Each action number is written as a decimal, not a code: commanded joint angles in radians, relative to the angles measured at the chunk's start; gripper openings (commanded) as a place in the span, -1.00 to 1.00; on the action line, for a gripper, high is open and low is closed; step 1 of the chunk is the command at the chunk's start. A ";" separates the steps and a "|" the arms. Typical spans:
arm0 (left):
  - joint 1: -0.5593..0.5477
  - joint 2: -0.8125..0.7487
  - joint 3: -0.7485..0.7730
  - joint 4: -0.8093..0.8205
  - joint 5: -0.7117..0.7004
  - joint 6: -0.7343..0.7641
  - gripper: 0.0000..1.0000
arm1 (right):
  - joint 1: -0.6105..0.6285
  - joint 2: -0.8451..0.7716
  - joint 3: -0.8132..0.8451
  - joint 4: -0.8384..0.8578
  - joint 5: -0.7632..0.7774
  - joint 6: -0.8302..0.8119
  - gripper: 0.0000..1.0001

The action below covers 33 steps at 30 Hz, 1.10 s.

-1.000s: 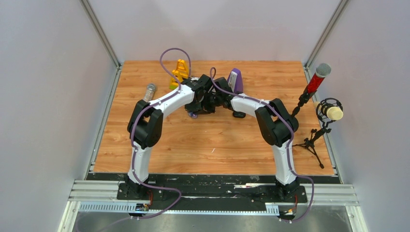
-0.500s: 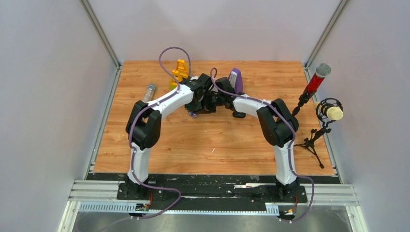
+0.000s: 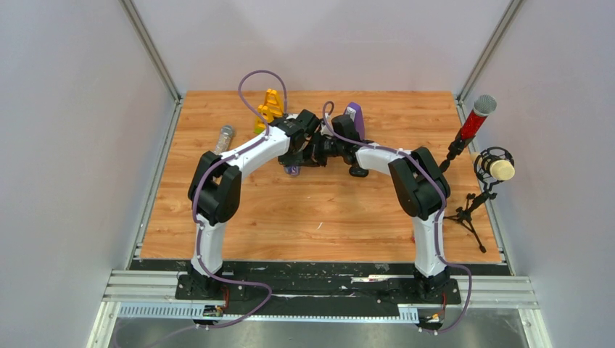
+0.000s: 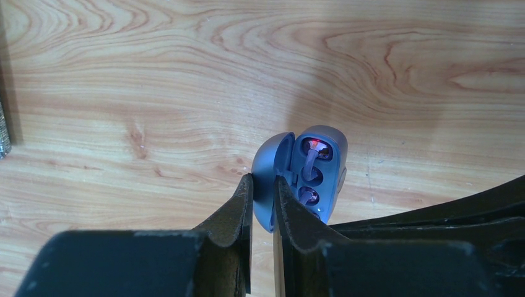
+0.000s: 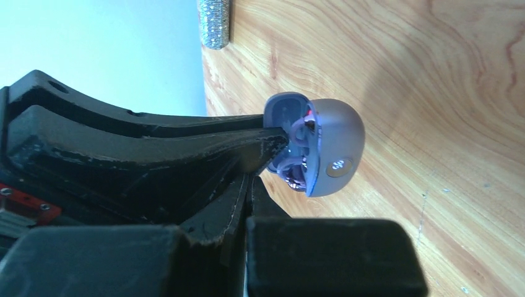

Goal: Insert the wireless bluetooth earbuds into the charging case
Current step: Insert the left earbud into the left side groove of the charging case.

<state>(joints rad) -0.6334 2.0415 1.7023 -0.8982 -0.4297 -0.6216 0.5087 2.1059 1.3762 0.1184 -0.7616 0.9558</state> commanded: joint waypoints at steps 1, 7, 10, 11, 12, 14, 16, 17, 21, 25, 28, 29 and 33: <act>-0.007 -0.046 0.008 0.026 0.019 -0.002 -1.00 | 0.003 0.002 0.011 0.073 -0.040 0.044 -1.00; -0.009 -0.047 0.011 0.026 0.028 0.000 -1.00 | 0.006 0.023 0.037 0.025 -0.020 0.026 -1.00; -0.010 -0.048 0.008 0.027 0.024 -0.001 -1.00 | 0.007 0.024 0.038 0.002 0.002 0.008 -1.00; -0.009 -0.047 0.005 0.028 0.021 -0.001 -1.00 | 0.007 0.025 0.038 0.000 0.007 0.006 -1.00; -0.009 -0.047 0.005 0.027 0.021 0.000 -1.00 | 0.007 0.025 0.040 -0.002 0.007 0.005 -1.00; -0.009 -0.047 0.006 0.026 0.020 -0.002 -1.00 | 0.008 0.027 0.044 -0.005 0.006 0.005 -1.00; -0.009 -0.047 0.006 0.024 0.019 0.000 -1.00 | 0.008 0.027 0.046 -0.008 0.007 0.006 -1.00; -0.008 -0.048 0.006 0.025 0.021 0.000 -1.00 | 0.008 0.029 0.046 -0.009 0.005 0.009 -1.00; -0.008 -0.051 -0.003 0.027 0.028 0.001 -1.00 | 0.008 0.033 0.050 -0.009 0.002 0.012 -1.00; -0.008 -0.054 -0.009 0.030 0.031 0.011 -1.00 | 0.008 0.035 0.055 -0.013 -0.001 0.016 -1.00; -0.008 -0.058 -0.014 0.032 0.033 0.023 -1.00 | 0.010 0.038 0.061 -0.024 0.000 0.017 -1.00; -0.008 -0.060 -0.014 0.033 0.031 0.023 -1.00 | 0.010 0.040 0.065 -0.031 0.000 0.014 -1.00; -0.009 -0.064 -0.009 0.029 0.019 0.028 -1.00 | 0.014 0.042 0.065 -0.041 -0.003 0.011 -1.00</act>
<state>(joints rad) -0.6350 2.0399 1.6913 -0.8940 -0.4011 -0.6010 0.5098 2.1326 1.4017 0.0860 -0.7578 0.9710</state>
